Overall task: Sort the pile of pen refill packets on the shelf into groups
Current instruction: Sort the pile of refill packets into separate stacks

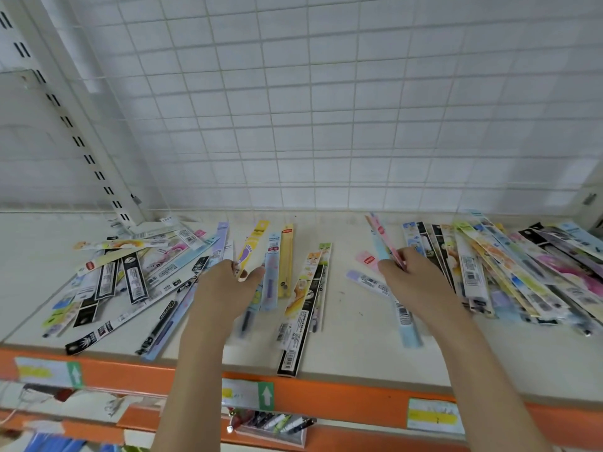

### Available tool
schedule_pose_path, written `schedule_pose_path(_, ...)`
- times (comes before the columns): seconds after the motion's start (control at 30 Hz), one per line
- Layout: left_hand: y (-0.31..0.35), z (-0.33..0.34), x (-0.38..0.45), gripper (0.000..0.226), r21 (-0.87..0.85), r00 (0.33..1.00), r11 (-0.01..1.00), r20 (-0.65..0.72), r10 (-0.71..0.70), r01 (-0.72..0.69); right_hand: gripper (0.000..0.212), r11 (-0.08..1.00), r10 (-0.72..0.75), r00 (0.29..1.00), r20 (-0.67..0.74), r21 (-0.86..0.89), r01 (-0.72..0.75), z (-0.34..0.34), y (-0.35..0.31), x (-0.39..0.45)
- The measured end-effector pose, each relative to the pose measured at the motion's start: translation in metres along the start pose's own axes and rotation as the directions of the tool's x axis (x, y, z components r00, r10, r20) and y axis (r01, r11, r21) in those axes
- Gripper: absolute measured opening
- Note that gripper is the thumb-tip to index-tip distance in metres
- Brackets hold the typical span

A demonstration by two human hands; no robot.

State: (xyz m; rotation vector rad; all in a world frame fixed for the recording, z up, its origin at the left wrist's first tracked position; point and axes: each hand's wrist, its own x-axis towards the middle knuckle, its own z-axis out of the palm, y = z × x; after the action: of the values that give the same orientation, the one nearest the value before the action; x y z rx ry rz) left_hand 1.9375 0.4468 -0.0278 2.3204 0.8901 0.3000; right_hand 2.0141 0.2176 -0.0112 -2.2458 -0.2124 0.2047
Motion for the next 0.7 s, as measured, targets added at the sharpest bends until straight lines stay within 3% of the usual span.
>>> schedule_pose_path(0.1, 0.005, 0.007, 0.013, 0.035, 0.066, 1.0, 0.998, 0.025, 0.009, -0.011, 0.045, 0.999, -0.032, 0.999, -0.041, -0.026, 0.03, 0.0, 0.0, -0.002)
schedule_pose_path(0.2, 0.007, 0.013, 0.025, 0.04, 0.117, 0.998, 0.993, 0.06, 0.016, -0.023, 0.05, 0.996, -0.049, 0.998, -0.042, -0.075, 0.046, -0.001, 0.0, -0.003)
schedule_pose_path(0.27, 0.007, 0.017, 0.03, 0.044, 0.142, 0.998, 0.99, 0.069, 0.003, -0.013, 0.046, 0.99, -0.057, 0.998, -0.034, -0.127, 0.052, 0.001, 0.0, -0.001)
schedule_pose_path(0.4, 0.006, 0.018, 0.036, 0.044, 0.177, 0.995, 0.984, 0.096, 0.007, -0.023, 0.024, 1.0, 0.006, 1.0, -0.001, 0.016, -0.006, 0.007, -0.006, 0.004)
schedule_pose_path(0.7, -0.01, -0.026, 0.043, 0.03, -0.082, 0.988, 0.996, 0.15, 0.039, -0.027, 0.023, 0.995, -0.055, 0.998, 0.006, -0.084, 0.055, 0.037, -0.029, 0.01)
